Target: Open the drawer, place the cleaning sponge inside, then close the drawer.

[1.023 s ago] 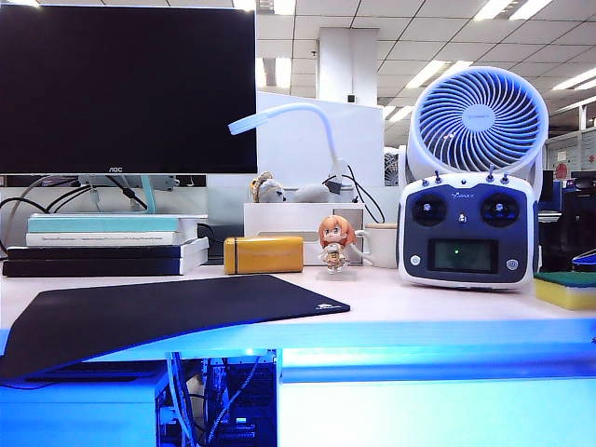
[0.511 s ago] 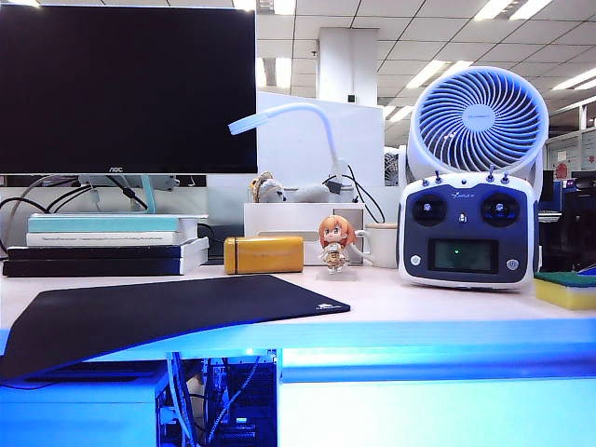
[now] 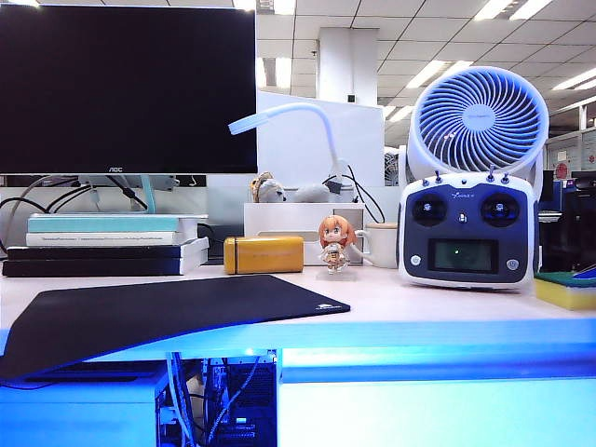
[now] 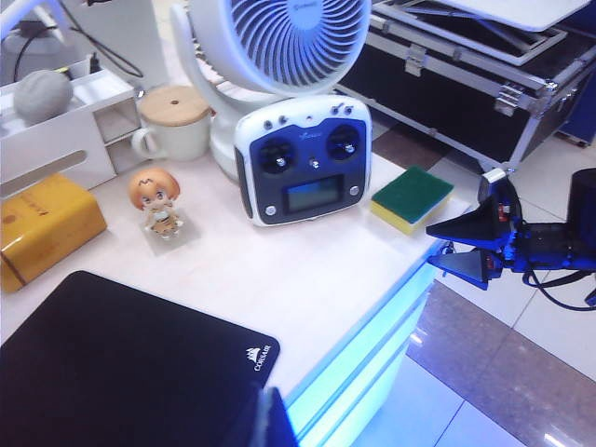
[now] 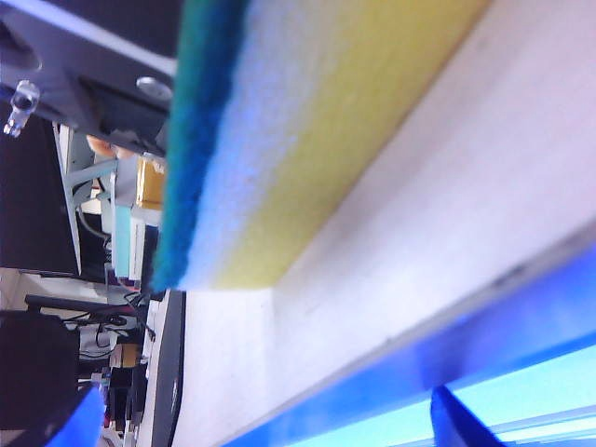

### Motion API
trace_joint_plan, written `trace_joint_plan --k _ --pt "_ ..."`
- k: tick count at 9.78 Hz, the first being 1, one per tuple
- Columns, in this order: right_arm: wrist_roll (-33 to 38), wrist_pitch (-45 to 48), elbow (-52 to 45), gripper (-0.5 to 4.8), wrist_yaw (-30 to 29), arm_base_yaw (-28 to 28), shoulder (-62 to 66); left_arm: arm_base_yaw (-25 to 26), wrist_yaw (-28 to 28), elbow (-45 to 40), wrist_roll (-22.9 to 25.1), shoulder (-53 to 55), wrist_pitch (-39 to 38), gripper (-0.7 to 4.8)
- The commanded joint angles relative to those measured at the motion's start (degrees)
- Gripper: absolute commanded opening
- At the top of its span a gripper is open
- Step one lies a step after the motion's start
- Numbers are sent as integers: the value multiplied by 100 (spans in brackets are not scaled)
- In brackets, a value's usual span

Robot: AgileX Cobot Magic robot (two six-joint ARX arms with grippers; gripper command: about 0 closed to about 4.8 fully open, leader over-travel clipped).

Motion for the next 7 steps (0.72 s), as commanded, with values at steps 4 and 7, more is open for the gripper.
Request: trace_joint_plan --k 4,7 --pt "-542 -376 7 479 -199 -4 -15 0 238 33 2 -28 111 -5" --pt "-811 -505 107 479 -153 -4 28 -2 238 33 2 -37 109 -5"
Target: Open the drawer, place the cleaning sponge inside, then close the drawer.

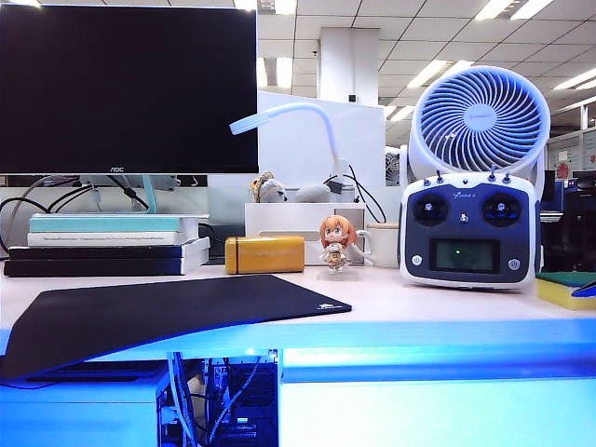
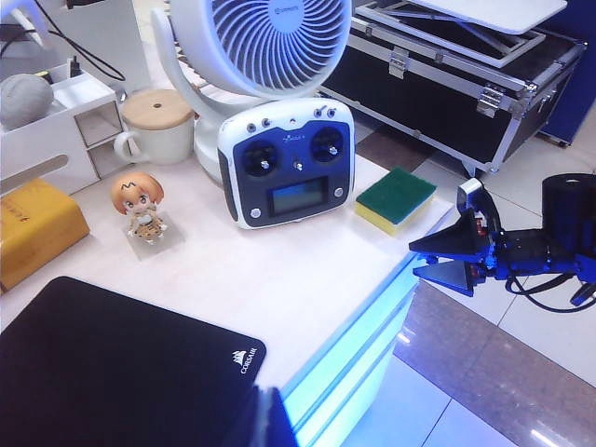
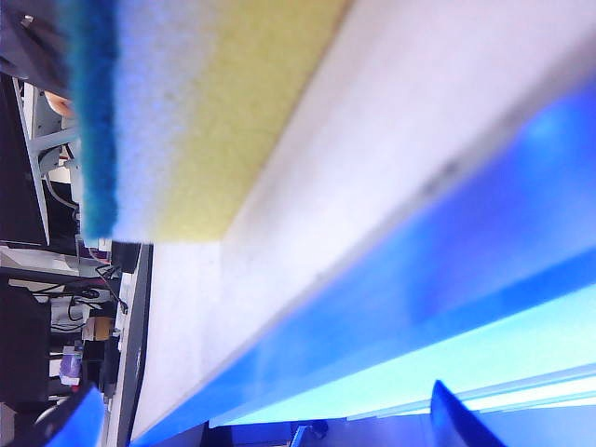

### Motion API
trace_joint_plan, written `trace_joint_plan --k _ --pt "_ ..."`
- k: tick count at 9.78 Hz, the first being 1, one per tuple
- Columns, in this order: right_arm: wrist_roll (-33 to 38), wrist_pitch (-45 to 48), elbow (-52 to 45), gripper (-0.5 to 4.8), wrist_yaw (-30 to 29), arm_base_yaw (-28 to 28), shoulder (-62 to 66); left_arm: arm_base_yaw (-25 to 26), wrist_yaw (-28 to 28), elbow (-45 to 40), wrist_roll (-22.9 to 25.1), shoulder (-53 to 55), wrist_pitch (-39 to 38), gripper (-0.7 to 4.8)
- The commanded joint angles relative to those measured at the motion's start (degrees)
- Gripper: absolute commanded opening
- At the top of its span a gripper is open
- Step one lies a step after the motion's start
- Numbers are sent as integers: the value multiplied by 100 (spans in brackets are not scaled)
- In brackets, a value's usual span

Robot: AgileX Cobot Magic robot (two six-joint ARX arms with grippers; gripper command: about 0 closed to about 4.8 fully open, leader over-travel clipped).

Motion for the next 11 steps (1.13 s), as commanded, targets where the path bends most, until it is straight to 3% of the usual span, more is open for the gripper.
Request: trace_joint_plan --k 1,3,6,11 --pt "-33 94 293 479 -37 11 195 -2 31 31 2 -33 92 -5" --pt "48 155 542 479 -280 11 378 0 28 31 2 -33 92 -5" --pt "278 949 531 479 -673 9 376 0 28 31 2 -33 92 -5" --pt "275 986 208 479 -1104 7 350 0 26 31 4 -33 92 -5"
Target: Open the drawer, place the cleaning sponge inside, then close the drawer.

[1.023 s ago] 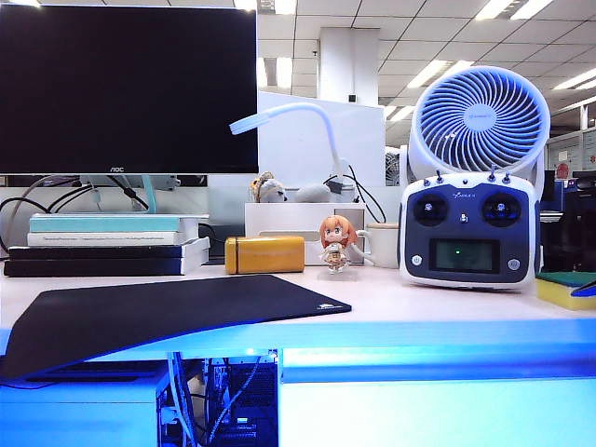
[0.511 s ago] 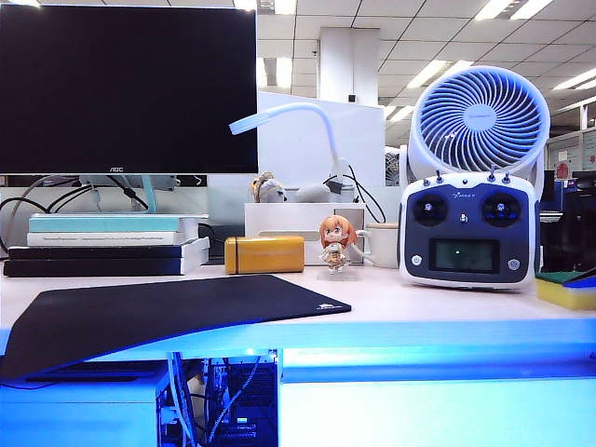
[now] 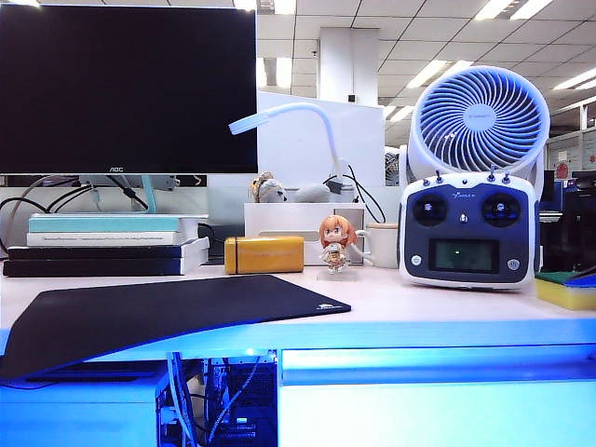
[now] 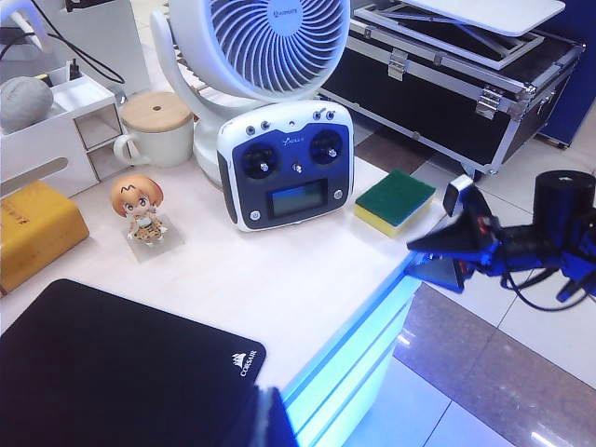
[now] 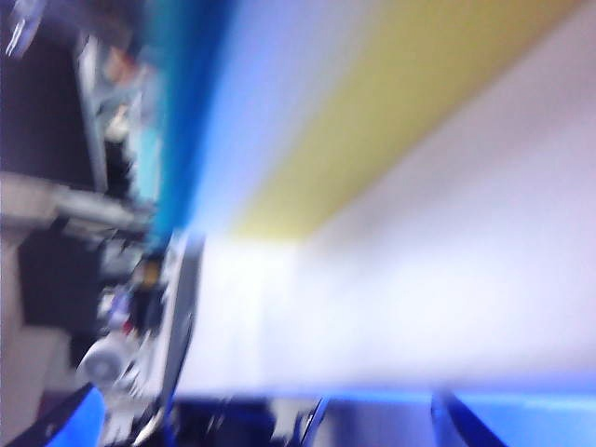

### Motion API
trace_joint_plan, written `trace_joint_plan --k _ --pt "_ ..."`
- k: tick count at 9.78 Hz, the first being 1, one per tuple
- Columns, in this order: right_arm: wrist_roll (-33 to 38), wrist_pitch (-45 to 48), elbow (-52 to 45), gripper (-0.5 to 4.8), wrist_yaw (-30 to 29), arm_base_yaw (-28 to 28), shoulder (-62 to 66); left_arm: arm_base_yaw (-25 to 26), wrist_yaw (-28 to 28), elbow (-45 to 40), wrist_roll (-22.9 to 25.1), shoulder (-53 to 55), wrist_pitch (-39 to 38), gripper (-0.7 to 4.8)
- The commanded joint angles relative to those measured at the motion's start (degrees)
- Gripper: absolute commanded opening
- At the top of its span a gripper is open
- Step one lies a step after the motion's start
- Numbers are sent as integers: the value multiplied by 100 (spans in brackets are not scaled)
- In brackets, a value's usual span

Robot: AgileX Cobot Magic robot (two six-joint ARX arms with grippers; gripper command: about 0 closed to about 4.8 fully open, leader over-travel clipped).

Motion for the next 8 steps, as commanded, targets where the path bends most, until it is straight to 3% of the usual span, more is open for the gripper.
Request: trace_joint_plan --k 1,4,5,6,8 --pt "-37 334 -382 479 -109 9 -153 0 26 31 4 -26 74 -5" --pt "-61 221 -302 479 787 11 -144 0 26 31 4 -26 74 -5" --pt "87 142 46 479 658 17 -140 0 26 31 4 -26 74 -5" --pt "-404 -597 114 479 726 17 -138 0 24 31 4 -26 72 -5" --pt "-243 -22 118 479 402 15 -140 0 24 31 7 -26 72 -5"
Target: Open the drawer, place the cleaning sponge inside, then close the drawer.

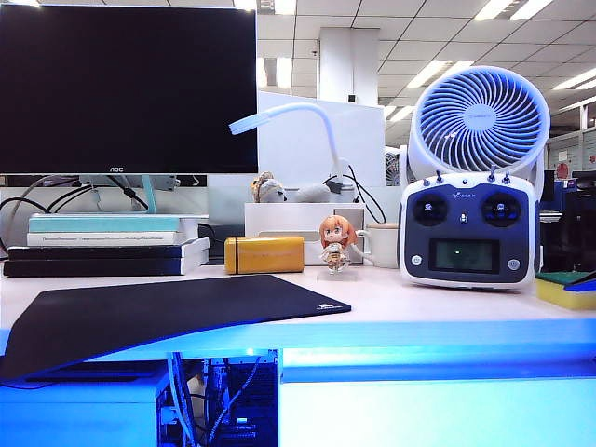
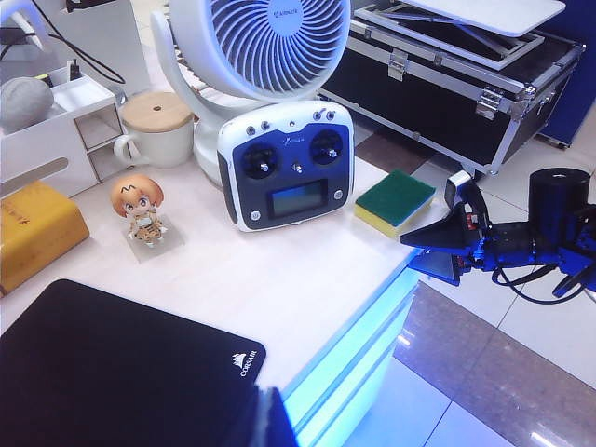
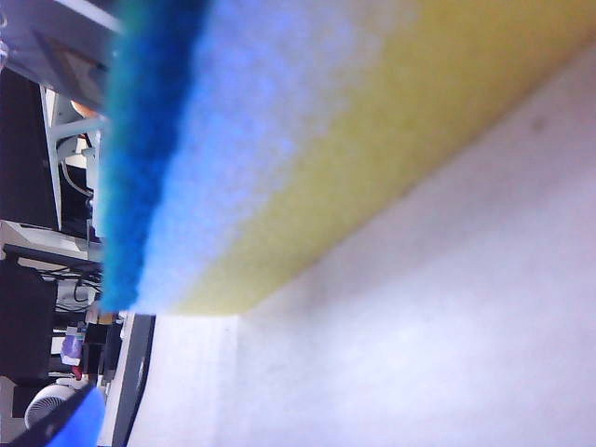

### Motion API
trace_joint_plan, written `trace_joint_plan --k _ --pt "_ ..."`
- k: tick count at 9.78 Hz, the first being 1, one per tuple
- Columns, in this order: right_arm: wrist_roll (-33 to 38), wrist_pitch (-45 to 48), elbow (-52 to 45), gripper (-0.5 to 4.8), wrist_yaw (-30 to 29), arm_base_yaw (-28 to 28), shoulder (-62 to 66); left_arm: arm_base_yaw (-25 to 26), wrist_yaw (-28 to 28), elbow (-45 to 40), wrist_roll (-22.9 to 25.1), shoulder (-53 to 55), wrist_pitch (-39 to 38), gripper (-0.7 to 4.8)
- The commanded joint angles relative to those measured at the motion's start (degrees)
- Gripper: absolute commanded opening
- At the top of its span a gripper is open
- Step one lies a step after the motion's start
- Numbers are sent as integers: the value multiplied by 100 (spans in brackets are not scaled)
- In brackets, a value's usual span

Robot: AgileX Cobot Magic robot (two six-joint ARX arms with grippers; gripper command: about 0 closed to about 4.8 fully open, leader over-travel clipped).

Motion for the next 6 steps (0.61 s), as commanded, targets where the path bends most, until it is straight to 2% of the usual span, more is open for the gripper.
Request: trace_joint_plan --k 1,3,4,6 --pt "433 839 9 479 -380 7 -48 0 22 31 7 -26 70 -5" --pt "490 837 -26 479 -743 7 -66 0 24 31 7 -26 70 -5" --pt "343 835 -459 479 -584 0 -70 0 26 31 7 -26 68 -5" --pt "240 612 -452 479 -146 -11 -33 0 26 31 7 -26 66 -5"
